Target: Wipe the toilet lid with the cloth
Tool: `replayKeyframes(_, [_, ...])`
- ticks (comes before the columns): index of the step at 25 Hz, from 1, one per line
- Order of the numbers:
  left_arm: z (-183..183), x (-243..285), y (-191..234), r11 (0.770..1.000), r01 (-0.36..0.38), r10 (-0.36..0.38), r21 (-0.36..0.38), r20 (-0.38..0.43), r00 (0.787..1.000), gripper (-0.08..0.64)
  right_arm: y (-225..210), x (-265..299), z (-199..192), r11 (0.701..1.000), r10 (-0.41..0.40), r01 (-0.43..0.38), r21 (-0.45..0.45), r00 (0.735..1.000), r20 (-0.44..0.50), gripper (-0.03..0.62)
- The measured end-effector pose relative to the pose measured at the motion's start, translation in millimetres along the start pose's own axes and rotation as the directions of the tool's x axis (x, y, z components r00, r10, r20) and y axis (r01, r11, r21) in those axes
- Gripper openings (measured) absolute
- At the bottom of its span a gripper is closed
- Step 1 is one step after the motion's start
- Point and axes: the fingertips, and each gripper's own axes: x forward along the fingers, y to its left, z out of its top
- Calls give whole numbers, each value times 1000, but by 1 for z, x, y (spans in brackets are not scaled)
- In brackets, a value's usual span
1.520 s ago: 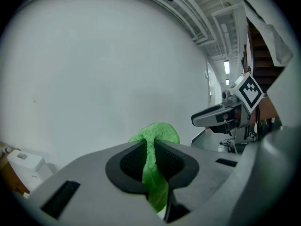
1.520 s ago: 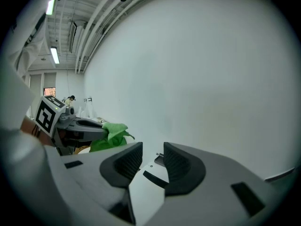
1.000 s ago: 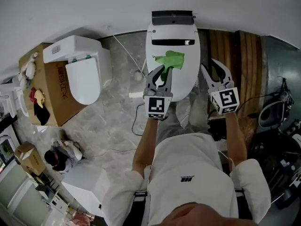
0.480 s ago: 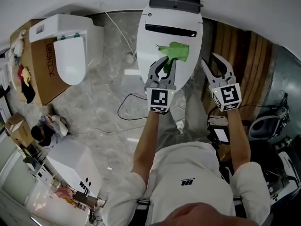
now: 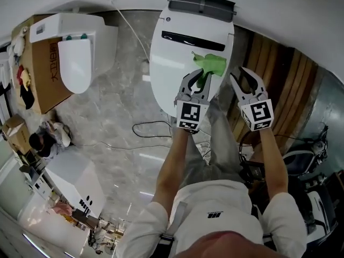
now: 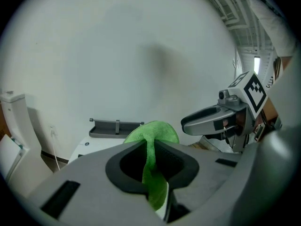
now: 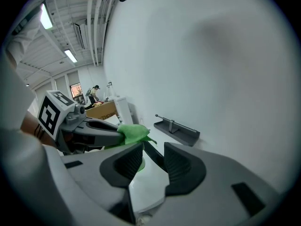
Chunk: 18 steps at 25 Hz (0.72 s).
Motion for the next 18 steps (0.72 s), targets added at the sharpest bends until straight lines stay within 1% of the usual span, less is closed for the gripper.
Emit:
replayKeyframes(5, [-33, 32, -16, 999, 22, -23, -36, -25, 999, 64, -18, 13, -34, 1000, 5, -5, -8, 1000, -22, 137])
replayKeyframes(9, [-59, 53, -28, 997, 51, -54, -56, -47, 997, 64, -33, 23, -60, 1000, -8, 8, 9, 999, -41, 137])
replayKeyframes(14, [-88, 80, -31, 996, 62, -67, -69, -70, 995, 64, -43, 38, -92, 1000, -13, 14, 13, 998, -64, 137])
replayKeyframes(18, [-107, 100, -29, 995, 66, -72, -72, -91, 993, 64, -43, 47, -116, 1000, -11, 11, 6, 997, -79, 137])
